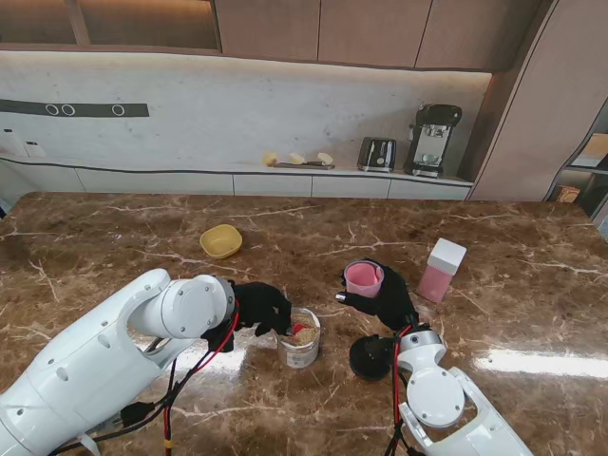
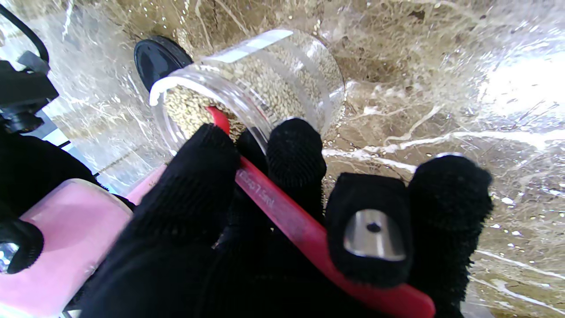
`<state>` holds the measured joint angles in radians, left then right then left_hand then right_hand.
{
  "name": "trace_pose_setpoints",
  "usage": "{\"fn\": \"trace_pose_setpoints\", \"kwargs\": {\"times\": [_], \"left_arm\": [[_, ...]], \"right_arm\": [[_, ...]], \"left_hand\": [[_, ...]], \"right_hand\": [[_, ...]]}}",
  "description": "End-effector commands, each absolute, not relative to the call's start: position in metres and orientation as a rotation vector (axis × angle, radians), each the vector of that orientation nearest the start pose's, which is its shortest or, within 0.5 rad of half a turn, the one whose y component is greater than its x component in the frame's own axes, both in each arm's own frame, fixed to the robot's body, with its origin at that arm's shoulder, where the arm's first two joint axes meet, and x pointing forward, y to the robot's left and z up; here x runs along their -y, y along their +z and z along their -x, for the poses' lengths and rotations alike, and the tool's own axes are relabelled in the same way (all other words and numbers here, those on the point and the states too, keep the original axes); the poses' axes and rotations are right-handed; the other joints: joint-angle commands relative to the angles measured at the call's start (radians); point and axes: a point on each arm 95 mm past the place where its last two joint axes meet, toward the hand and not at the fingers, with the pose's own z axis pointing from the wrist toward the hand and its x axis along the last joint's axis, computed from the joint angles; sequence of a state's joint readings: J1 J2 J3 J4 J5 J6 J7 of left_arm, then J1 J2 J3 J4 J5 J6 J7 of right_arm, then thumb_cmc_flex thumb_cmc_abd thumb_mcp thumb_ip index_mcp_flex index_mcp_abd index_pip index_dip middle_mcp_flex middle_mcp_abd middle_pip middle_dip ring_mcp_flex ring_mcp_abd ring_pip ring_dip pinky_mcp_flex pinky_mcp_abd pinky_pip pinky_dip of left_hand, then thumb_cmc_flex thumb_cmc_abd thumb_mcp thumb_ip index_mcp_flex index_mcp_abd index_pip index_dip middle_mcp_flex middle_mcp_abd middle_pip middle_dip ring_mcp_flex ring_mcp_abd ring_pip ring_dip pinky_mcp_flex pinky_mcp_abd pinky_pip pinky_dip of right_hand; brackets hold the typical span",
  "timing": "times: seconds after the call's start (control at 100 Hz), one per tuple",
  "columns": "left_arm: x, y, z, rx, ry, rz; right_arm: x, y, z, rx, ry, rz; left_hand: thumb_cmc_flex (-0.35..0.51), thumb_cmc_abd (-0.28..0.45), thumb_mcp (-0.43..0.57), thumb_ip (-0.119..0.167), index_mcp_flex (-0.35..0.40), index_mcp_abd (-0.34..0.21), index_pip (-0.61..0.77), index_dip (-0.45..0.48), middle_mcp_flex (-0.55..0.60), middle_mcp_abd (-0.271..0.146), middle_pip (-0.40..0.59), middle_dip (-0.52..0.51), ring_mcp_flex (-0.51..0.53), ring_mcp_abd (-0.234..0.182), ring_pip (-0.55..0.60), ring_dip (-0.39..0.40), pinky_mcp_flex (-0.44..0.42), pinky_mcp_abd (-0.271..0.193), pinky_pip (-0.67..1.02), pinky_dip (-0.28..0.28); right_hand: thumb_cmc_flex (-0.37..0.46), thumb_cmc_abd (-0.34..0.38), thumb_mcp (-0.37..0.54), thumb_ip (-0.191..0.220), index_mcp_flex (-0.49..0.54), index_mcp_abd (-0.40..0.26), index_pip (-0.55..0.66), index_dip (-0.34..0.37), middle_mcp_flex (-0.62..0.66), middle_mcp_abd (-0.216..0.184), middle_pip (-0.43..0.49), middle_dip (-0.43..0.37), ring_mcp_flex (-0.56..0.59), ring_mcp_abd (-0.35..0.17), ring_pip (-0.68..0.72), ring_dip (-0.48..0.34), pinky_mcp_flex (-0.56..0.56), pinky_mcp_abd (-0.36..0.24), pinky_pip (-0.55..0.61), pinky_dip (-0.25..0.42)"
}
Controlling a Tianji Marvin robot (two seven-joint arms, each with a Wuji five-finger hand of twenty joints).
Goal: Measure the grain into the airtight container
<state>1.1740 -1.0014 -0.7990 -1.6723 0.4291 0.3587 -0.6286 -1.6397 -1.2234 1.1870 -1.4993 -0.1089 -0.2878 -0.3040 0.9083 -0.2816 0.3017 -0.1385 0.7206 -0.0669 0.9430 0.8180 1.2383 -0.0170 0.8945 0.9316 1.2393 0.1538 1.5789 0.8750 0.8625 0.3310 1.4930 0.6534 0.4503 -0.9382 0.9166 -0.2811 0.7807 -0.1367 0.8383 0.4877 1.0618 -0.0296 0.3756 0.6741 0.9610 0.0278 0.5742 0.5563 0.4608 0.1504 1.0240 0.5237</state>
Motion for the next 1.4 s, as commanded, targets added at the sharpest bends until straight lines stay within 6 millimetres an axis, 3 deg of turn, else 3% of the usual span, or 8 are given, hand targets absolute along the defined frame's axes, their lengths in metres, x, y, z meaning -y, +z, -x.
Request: {"fn": "trace_pose_setpoints", "kwargs": {"times": [0.0, 1.39], "left_arm": [[0.090, -0.302, -0.410, -2.051, -1.246, 1.848], [0.076, -0.298, -0.407, -1.970, -1.312, 2.021]], "right_arm": [[-0.023, -0.364, -0.371, 0.612, -2.428, 2.123], [-0.024, -0.367, -0.373, 0.625, -2.416, 2.130]], "left_hand": [[0.055, 0.034, -0.011, 0.023, -0.020, -0.037, 0.014, 0.028, 0.007, -0.029, 0.040, 0.016, 0.030, -0.035, 0.092, 0.006, 0.000, 0.007, 0.080, 0.015], [0.087, 0.056, -0.073, 0.036, -0.026, -0.039, 0.004, 0.046, -0.003, -0.029, 0.047, 0.024, 0.030, -0.024, 0.084, 0.010, -0.014, 0.017, 0.086, 0.025]], "right_hand": [[0.124, 0.189, 0.201, -0.003, 0.065, -0.175, 0.045, 0.009, -0.014, -0.037, -0.010, -0.014, -0.023, -0.035, -0.005, -0.005, -0.003, -0.006, -0.010, 0.022], [0.125, 0.188, 0.201, -0.003, 0.065, -0.176, 0.045, 0.008, -0.016, -0.037, -0.009, -0.016, -0.022, -0.036, -0.008, -0.006, -0.001, -0.005, -0.012, 0.028]]}}
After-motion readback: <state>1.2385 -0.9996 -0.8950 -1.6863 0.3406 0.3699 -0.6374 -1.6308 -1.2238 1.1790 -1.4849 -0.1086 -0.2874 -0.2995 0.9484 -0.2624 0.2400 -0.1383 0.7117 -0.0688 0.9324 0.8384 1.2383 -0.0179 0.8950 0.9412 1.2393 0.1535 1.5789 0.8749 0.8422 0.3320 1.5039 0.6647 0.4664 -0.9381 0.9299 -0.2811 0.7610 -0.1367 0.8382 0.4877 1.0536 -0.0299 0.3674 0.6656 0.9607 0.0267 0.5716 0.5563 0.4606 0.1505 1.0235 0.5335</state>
